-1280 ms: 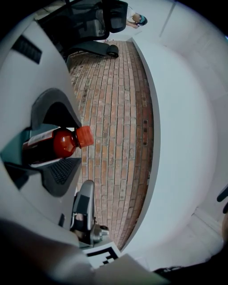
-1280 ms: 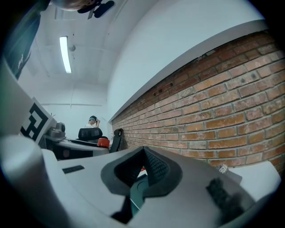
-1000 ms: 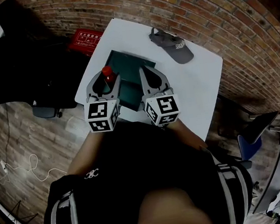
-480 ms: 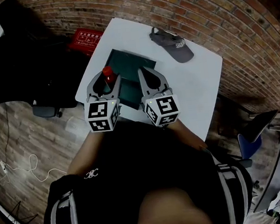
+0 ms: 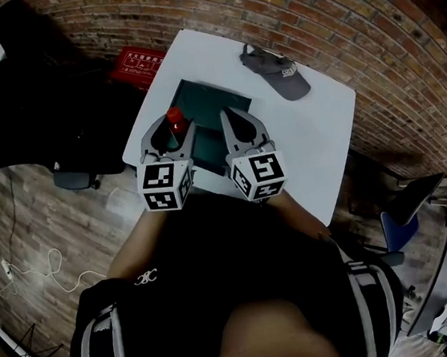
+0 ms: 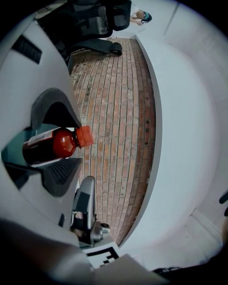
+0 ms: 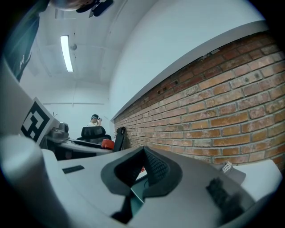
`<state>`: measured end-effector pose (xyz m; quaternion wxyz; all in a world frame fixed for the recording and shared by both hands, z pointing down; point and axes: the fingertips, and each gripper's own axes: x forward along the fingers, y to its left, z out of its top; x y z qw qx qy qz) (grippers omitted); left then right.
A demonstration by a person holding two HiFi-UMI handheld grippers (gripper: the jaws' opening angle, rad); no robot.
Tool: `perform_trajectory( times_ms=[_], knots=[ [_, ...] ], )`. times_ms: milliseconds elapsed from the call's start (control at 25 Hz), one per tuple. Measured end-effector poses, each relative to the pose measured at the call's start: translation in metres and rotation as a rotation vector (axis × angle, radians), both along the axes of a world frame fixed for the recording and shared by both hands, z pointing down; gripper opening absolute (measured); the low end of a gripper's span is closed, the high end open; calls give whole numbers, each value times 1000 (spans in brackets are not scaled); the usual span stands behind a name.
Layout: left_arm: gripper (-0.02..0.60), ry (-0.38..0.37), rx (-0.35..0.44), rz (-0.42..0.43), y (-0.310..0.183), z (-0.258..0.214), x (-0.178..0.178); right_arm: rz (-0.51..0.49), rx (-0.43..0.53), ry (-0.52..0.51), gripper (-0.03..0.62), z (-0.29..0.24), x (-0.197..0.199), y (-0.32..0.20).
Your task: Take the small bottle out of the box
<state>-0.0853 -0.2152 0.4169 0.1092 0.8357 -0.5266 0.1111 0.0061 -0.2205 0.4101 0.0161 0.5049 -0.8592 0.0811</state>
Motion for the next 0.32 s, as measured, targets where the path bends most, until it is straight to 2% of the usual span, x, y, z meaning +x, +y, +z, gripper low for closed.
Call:
perform_trajectory(
  times_ms=[320],
  knots=[
    [221, -3, -2, 0, -3, 1, -5, -4, -19, -16, 29, 2, -3, -4]
  ],
)
